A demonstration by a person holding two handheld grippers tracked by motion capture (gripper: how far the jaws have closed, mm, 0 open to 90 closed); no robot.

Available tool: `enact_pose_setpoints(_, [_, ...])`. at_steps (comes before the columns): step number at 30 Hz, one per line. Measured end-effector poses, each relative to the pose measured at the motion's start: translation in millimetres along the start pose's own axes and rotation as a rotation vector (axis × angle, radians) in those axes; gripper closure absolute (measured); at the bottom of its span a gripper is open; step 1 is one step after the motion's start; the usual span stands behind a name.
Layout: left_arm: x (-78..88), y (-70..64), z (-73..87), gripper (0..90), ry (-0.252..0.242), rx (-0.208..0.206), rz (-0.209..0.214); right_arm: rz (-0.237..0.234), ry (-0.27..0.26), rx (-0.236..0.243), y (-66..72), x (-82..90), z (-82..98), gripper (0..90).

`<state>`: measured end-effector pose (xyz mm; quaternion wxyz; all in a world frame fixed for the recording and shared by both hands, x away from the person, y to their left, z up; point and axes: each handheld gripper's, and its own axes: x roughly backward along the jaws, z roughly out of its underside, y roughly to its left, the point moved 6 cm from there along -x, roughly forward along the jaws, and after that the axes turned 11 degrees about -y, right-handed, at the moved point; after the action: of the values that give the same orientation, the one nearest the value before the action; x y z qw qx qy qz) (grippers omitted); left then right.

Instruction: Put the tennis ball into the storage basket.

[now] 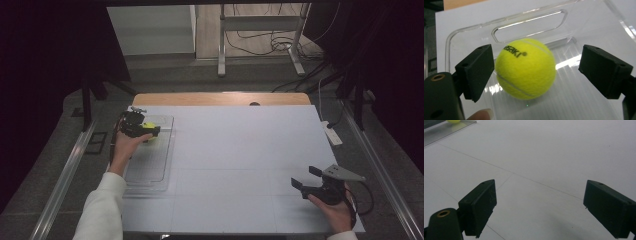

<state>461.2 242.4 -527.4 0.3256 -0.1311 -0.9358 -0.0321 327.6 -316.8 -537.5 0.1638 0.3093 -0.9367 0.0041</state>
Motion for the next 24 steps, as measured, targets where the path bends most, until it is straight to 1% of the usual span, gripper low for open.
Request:
enact_pose_setpoints(4, [7.9, -3.5, -2.9, 13.8, -0.035, 0.01, 0.028, -0.002, -0.003, -0.003, -0.4, -0.1, -0.2, 11.6])
enact_pose_setpoints(5, [7.9, -3.5, -2.9, 13.9, -0.035, 0.01, 0.028, -0.002, -0.003, -0.003, -0.4, -0.1, -0.2, 11.6])
enact_pose_setpoints(6, [11.9, -5.7, -4.0, 13.9, -0.05, 0.011, 0.043, -0.003, -0.003, -0.003, -0.3, -0.2, -0.3, 11.6])
enact_pose_setpoints(9, [20.4, -10.2, -6.2, 13.9, -0.081, 0.003, 0.068, -0.007, -0.001, -0.002, -0.7, -1.7, 0.0, 11.6])
enact_pose_setpoints(10, [20.4, -10.2, -6.2, 13.9, -0.081, 0.003, 0.068, -0.007, -0.001, -0.002, -0.7, -1.7, 0.0, 11.6])
enact_pose_setpoints(13, [26.7, -14.8, -7.7, 13.8, -0.105, 0.003, 0.101, -0.003, -0.002, 0.002, -1.9, -2.6, -0.2, 11.8])
enact_pose_setpoints(15, [29.2, -16.6, -8.4, 13.2, -0.114, 0.0, 0.108, -0.003, -0.002, 0.001, -2.1, -2.7, -0.2, 11.8])
enact_pose_setpoints(16, [34.0, -19.4, -9.2, 13.1, -0.131, 0.0, 0.127, -0.007, -0.003, -0.003, -2.1, -3.1, -0.3, 11.8])
enact_pose_setpoints(18, [37.2, -21.6, -8.8, 12.7, -0.141, 0.004, 0.144, -0.007, -0.003, -0.008, -2.3, -3.5, -0.2, 11.8])
enact_pose_setpoints(21, [41.0, -24.9, -7.8, 12.5, -0.152, 0.003, 0.155, -0.005, -0.002, -0.007, -2.9, -3.8, -0.1, 11.8])
enact_pose_setpoints(24, [47.1, -30.3, -7.0, 12.0, -0.169, -0.001, 0.183, -0.006, -0.003, -0.014, -3.4, -3.5, 0.0, 11.8])
